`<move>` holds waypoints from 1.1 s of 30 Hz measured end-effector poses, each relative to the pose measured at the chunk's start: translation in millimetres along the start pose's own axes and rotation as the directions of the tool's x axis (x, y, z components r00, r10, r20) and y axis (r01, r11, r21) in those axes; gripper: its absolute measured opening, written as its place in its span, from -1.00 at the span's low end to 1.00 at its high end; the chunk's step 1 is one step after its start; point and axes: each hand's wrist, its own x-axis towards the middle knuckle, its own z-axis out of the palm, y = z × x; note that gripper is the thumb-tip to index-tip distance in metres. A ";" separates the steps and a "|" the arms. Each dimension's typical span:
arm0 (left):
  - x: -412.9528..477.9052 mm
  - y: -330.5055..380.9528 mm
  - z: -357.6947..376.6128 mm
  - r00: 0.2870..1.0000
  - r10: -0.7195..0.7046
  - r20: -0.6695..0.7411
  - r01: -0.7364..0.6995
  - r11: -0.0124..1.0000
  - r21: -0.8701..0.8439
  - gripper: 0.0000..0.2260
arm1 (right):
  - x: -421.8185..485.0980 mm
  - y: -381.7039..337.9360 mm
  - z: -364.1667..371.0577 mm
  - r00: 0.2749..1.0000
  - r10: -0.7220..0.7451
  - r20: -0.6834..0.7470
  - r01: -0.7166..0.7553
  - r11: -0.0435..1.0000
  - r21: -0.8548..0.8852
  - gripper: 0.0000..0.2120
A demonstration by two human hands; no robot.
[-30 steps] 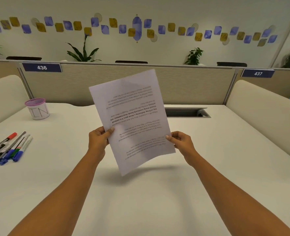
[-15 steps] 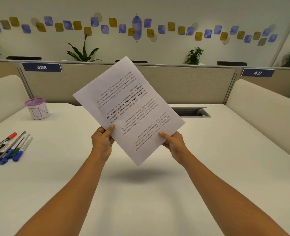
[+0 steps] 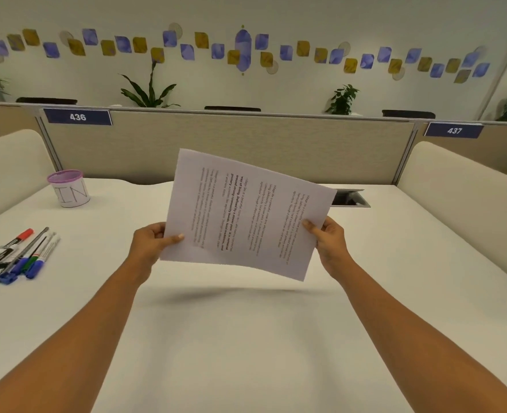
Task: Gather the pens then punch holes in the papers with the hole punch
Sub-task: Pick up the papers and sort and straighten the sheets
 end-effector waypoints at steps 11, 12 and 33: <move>-4.3 -8.5 10.9 0.998 0.054 -0.021 -0.054 0.998 -0.023 -0.75 | -1.5 0.5 -5.6 0.999 -0.038 0.011 0.039 0.991 -0.127 -0.82; -6.0 -11.5 11.0 0.999 0.046 -0.015 -0.046 0.999 -0.017 -0.75 | -3.6 5.1 -6.9 1.000 -0.016 0.011 0.017 0.987 -0.157 -0.81; -15.2 -13.2 21.0 0.997 0.062 0.052 -0.057 0.994 -0.091 -0.79 | -5.2 15.6 0.2 0.998 0.056 0.020 -0.050 0.973 -0.224 -0.83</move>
